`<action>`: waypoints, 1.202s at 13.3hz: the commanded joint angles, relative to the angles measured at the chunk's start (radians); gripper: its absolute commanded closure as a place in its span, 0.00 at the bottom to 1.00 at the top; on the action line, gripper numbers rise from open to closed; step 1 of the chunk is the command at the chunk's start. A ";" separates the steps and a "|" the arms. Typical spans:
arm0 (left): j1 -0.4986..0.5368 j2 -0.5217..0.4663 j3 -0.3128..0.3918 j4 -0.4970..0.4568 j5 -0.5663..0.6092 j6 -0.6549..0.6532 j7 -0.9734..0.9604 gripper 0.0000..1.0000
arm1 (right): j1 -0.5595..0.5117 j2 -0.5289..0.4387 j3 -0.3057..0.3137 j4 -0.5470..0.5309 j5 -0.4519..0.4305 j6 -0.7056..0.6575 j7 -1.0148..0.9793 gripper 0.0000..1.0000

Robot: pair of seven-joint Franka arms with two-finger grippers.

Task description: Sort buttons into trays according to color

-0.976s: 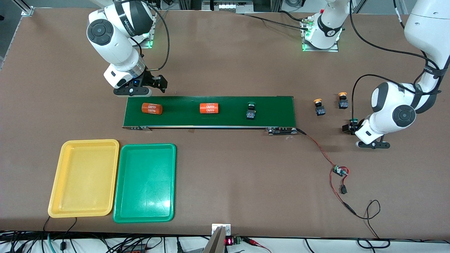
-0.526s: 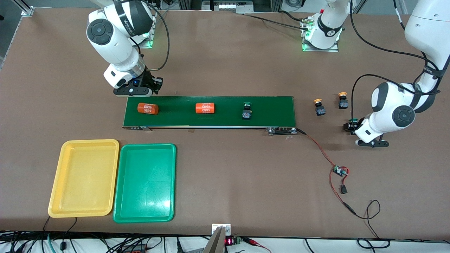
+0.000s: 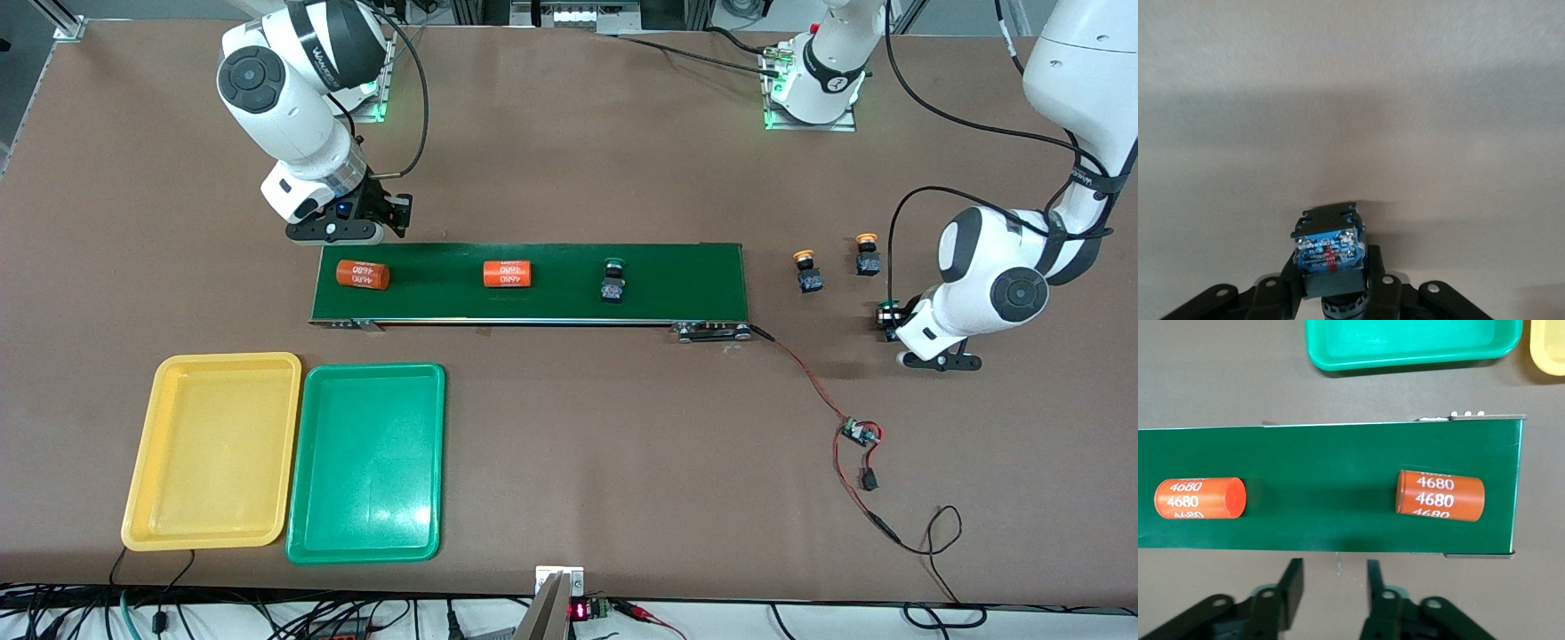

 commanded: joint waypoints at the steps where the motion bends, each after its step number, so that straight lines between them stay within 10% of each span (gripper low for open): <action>1: -0.041 -0.089 -0.037 -0.001 -0.008 -0.038 0.022 0.89 | 0.005 0.000 -0.002 0.015 -0.010 -0.027 0.020 0.01; 7: -0.139 -0.134 -0.272 0.037 -0.097 -0.051 -0.023 0.91 | 0.007 0.003 -0.002 0.013 -0.010 -0.027 0.017 0.00; 16: -0.320 -0.106 -0.283 -0.004 -0.200 -0.060 -0.113 0.91 | 0.008 0.014 -0.002 0.015 -0.010 -0.022 0.018 0.00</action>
